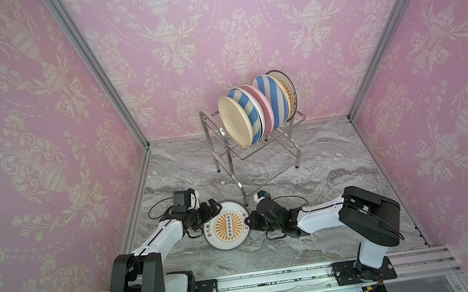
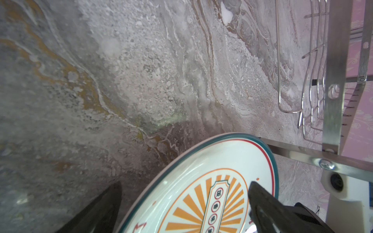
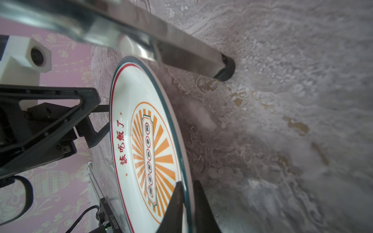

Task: Load plates into a dish rack
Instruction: Pick up the plate from the center of the table.

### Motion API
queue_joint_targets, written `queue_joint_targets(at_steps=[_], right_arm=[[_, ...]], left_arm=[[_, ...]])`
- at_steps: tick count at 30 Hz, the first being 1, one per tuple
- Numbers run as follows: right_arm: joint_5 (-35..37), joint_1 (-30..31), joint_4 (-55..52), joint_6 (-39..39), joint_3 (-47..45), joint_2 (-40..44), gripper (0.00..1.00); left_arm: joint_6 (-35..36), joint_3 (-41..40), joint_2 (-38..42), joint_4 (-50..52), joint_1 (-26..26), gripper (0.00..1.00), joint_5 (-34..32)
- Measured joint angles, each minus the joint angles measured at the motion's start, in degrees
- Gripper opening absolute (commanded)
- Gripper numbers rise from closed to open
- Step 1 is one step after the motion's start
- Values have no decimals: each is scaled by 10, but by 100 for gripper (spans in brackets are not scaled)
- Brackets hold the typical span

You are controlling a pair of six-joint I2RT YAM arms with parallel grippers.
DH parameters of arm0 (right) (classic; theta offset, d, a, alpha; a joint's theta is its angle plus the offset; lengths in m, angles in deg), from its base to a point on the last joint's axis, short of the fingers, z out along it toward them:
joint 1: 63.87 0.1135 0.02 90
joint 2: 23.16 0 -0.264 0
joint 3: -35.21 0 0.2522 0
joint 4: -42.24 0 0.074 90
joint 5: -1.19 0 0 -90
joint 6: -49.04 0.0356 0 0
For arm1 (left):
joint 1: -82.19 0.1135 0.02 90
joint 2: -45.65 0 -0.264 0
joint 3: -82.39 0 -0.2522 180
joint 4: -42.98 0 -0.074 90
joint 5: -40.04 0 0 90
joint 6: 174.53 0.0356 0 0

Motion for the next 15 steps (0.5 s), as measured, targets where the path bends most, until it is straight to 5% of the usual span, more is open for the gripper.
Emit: queue_joint_targets(at_steps=[6,15], right_arm=[[15,12,-21,-10,0,23,0],[90,50,-227,-89,61,111,0]], left_arm=[[-2,-1,4,-2,-7,99,-5],[-6,21,44,31,-17,99,-12]])
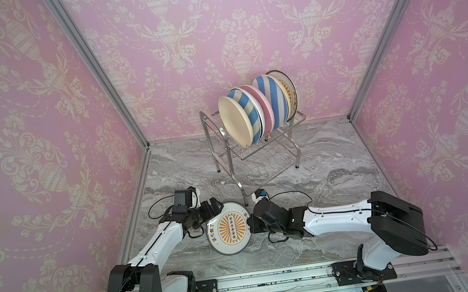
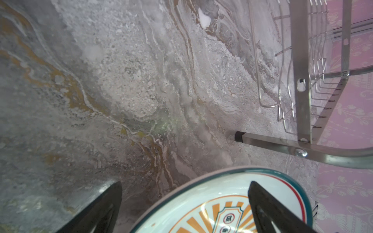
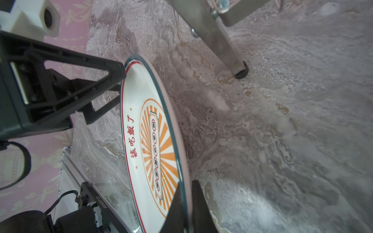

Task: Load plates into a dish rack
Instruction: Pick up the plate from the center of the table.

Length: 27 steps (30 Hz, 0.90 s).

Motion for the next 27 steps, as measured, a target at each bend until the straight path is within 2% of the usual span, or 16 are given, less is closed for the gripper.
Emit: queue_joint_targets(at_steps=[6,16,22,27], right_arm=[[86,27,-177,-68,57,74,0],[269,80,-481,-150,294,200,0],[355,90,-588,-190,403,226,0],[396,93,-634,-269,492,211,0]], left_arm=[[3,32,2,1,0,99,-11],[28,123,2,17,2,99,-30],[37,143,2,18,8,99,-30],[41,143,2,26,13,99,-30]])
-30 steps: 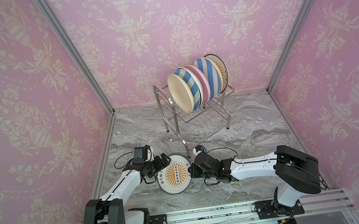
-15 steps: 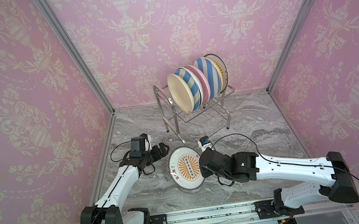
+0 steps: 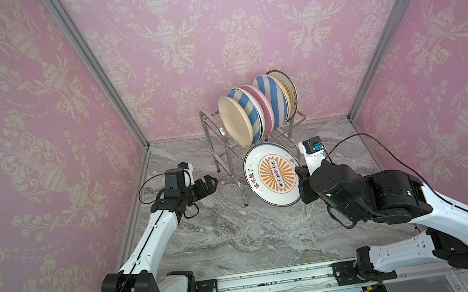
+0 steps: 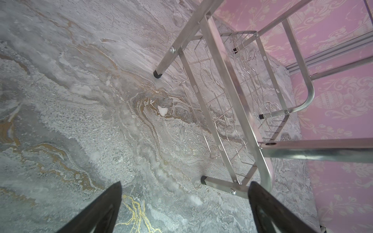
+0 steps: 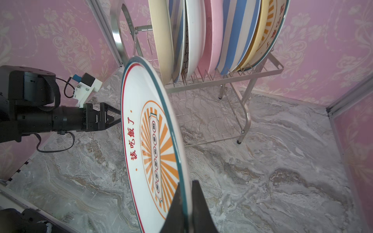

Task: Load plates into a dish rack
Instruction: Pick up the plate from the center of the table, then place the plate on the dish rack.

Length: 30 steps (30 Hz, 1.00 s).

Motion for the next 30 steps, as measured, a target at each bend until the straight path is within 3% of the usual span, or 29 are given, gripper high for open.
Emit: queue_joint_targets(at_steps=[7,14,19,30], right_arm=[[76,3,73,-148,85,-36,0],[148,-1,257,-317,86,-94,0],[136,-30,314,-351,89,-121,0],[107,-85,342,-370,191,-223,0]], left_arm=[[1,0,-3,0,3,99,1],[7,-2,-3,0,3,99,6],[7,-22,5,0,3,99,11],[6,-42,50,-10,3,99,12]])
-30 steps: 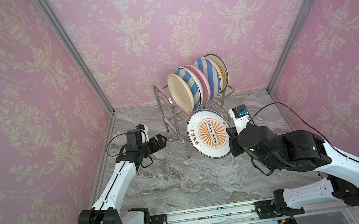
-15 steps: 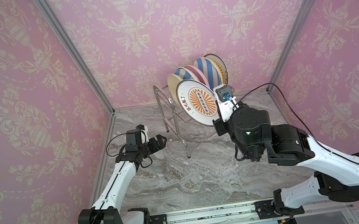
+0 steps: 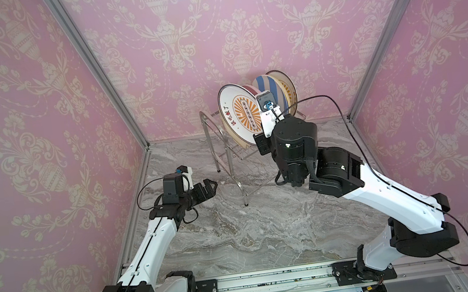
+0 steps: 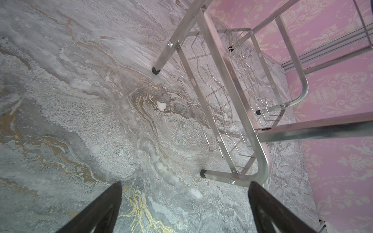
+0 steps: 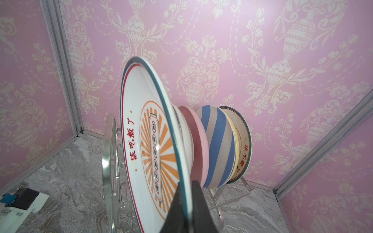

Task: Load plates into a dish rack
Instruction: Place the plate on the dish rack.

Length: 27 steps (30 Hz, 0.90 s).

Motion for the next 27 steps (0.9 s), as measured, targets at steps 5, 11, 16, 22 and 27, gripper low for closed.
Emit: queue_joint_targets(at_steps=[5,11,16,22,27], right_arm=[[-8,-14,-2,-4,40,-48,0],[0,-20,-1,-27,94,-110,0],[5,-28,1,-47,127,-156,0],[5,-47,-17,-49,160,-193,0],[12,-52,-16,-53,169,-208,0]], left_arm=[[0,-25,36,-12,0,99,0],[1,-28,64,-21,0,99,0],[9,-28,69,-20,0,99,-1],[21,-28,73,-19,0,99,-1],[22,-28,73,-19,0,99,-1]])
